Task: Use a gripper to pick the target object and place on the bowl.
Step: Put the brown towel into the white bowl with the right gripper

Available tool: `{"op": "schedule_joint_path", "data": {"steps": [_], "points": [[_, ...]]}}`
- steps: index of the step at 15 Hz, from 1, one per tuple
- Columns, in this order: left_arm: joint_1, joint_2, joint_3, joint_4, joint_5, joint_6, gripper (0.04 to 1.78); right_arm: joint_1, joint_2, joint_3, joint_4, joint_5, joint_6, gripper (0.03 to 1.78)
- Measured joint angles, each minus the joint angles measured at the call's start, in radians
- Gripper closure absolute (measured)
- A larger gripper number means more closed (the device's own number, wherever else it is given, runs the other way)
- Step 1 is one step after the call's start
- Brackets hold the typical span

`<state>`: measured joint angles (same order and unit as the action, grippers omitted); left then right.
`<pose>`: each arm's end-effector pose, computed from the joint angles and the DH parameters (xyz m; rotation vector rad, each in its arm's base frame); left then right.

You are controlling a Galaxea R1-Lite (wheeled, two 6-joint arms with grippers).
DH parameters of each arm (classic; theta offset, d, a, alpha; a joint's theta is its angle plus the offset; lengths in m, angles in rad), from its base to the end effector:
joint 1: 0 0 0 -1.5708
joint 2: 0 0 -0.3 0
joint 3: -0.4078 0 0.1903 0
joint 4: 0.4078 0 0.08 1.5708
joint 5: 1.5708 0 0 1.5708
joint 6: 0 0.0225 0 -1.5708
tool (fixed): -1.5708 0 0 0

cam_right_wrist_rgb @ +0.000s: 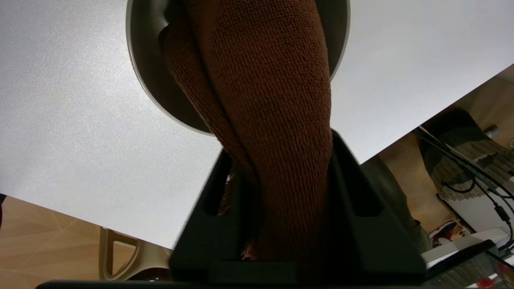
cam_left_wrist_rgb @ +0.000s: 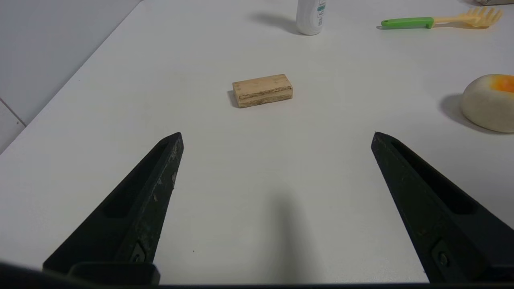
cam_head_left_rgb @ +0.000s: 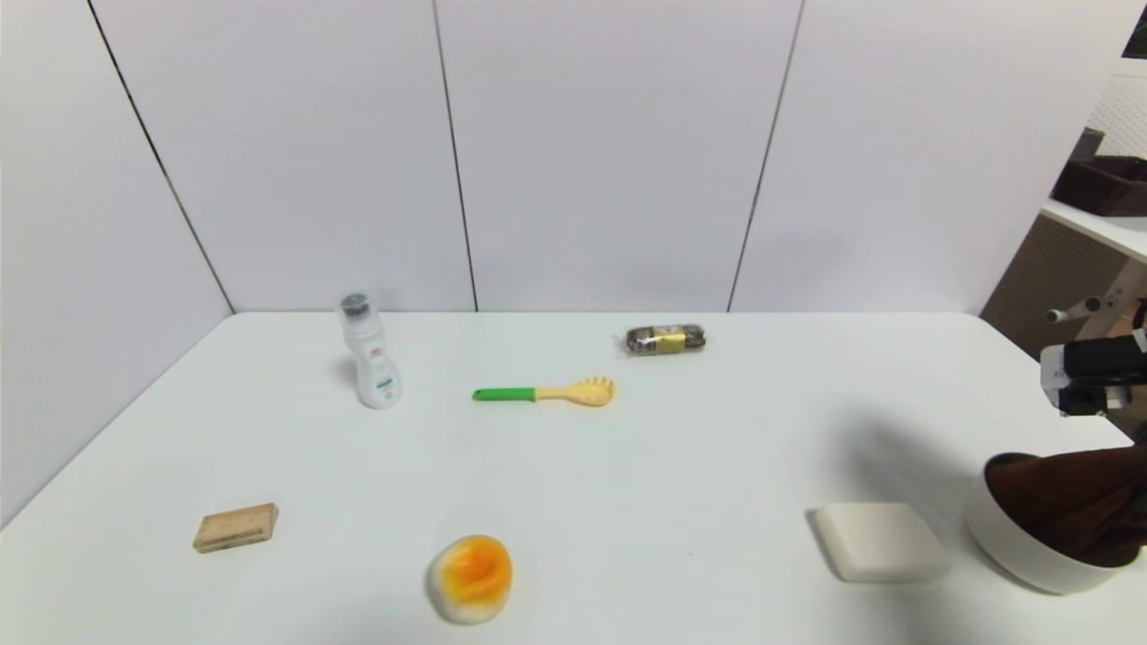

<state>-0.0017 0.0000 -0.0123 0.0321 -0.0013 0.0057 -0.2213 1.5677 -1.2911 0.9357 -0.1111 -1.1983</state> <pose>-0.0238 0.0000 0.0756 0.0057 0.0198 -0.0031 0.2176 -0.0515 0.2290 -0.9653 1.2234 0.4668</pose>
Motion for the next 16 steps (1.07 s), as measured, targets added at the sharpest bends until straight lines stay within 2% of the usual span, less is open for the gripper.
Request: {"op": "schedule_joint_path", "data": {"steps": [4, 7, 11, 14, 16], "points": [[0.0, 0.0, 0.0, 0.0, 0.0, 0.0, 0.13, 0.013, -0.011, 0.0, 0.001, 0.003, 0.002, 0.72], [0.0, 0.0, 0.0, 0.0, 0.0, 0.0, 0.13, 0.036, -0.026, -0.001, 0.001, 0.009, 0.012, 0.52], [0.0, 0.0, 0.0, 0.0, 0.0, 0.0, 0.13, 0.05, -0.05, -0.014, 0.001, 0.055, 0.014, 0.36], [0.0, 0.0, 0.0, 0.0, 0.0, 0.0, 0.13, 0.061, -0.077, -0.08, 0.002, 0.09, 0.021, 0.27], [0.0, 0.0, 0.0, 0.0, 0.0, 0.0, 0.13, 0.064, -0.111, -0.144, 0.001, 0.137, 0.051, 0.24]]}}
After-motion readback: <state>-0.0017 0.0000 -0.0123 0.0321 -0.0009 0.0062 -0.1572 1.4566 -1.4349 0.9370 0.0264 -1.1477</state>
